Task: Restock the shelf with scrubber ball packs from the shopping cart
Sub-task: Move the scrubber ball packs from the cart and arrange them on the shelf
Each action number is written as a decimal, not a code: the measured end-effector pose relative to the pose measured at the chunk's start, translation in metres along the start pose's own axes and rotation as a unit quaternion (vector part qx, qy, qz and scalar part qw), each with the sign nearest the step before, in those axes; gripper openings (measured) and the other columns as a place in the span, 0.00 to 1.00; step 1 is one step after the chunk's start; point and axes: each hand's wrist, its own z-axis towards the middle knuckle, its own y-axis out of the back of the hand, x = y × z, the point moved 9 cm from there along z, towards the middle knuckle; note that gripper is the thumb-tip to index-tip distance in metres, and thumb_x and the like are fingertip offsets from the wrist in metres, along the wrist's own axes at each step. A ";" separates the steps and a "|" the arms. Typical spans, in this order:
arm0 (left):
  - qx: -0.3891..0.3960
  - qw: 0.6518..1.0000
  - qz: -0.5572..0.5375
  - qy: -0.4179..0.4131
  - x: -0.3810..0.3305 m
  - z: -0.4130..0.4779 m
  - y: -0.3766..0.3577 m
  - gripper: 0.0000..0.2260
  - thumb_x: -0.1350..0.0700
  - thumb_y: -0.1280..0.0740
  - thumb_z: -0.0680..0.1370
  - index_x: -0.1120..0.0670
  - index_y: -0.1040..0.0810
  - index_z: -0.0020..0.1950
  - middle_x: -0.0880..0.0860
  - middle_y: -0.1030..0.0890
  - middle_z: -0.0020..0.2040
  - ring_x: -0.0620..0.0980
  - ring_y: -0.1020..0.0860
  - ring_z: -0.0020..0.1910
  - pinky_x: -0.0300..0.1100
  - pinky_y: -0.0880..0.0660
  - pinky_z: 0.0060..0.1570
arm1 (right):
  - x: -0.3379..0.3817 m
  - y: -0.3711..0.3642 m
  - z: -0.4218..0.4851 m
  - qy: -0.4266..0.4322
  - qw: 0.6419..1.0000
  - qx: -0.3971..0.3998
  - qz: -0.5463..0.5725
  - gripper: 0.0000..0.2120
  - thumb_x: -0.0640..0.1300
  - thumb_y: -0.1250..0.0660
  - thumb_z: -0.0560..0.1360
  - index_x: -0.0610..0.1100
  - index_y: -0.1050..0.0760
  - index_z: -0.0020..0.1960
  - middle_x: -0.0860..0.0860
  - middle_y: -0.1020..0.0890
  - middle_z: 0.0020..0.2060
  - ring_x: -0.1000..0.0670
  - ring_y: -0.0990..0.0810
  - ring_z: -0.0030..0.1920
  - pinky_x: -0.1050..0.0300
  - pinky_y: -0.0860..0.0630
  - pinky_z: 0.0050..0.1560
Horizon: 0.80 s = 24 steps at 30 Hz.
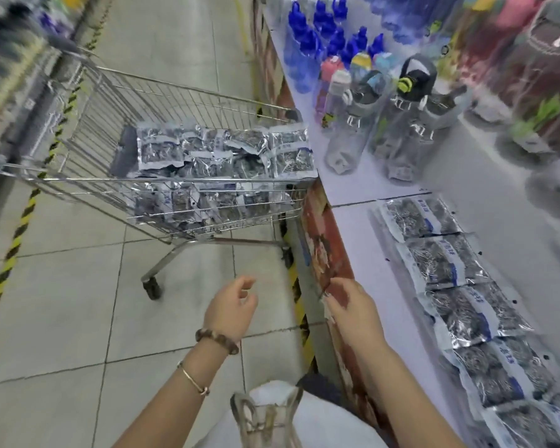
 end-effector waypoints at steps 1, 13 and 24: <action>-0.004 1.000 -0.004 0.007 0.003 0.009 0.005 0.13 0.57 0.36 0.76 0.49 0.24 0.59 0.47 0.21 0.54 0.46 0.23 0.51 0.43 0.25 0.51 | 0.006 -0.003 0.011 0.003 1.000 0.002 -0.007 0.17 0.45 0.36 0.77 0.46 0.29 0.66 0.51 0.26 0.62 0.54 0.28 0.58 0.64 0.34 0.56; -0.025 0.998 0.031 0.057 -0.012 0.166 0.037 0.12 0.54 0.37 0.76 0.49 0.25 0.60 0.47 0.22 0.57 0.47 0.23 0.53 0.44 0.26 0.53 | 0.049 -0.017 0.200 0.027 0.999 0.032 -0.021 0.17 0.44 0.36 0.76 0.45 0.28 0.65 0.50 0.24 0.61 0.50 0.26 0.60 0.56 0.30 0.62; -0.041 0.995 0.029 0.082 -0.055 0.322 0.071 0.13 0.56 0.37 0.77 0.52 0.27 0.61 0.46 0.24 0.54 0.44 0.25 0.51 0.40 0.26 0.51 | 0.097 -0.027 0.383 0.021 0.995 0.082 -0.056 0.16 0.44 0.36 0.77 0.44 0.27 0.63 0.49 0.25 0.62 0.49 0.25 0.59 0.59 0.32 0.54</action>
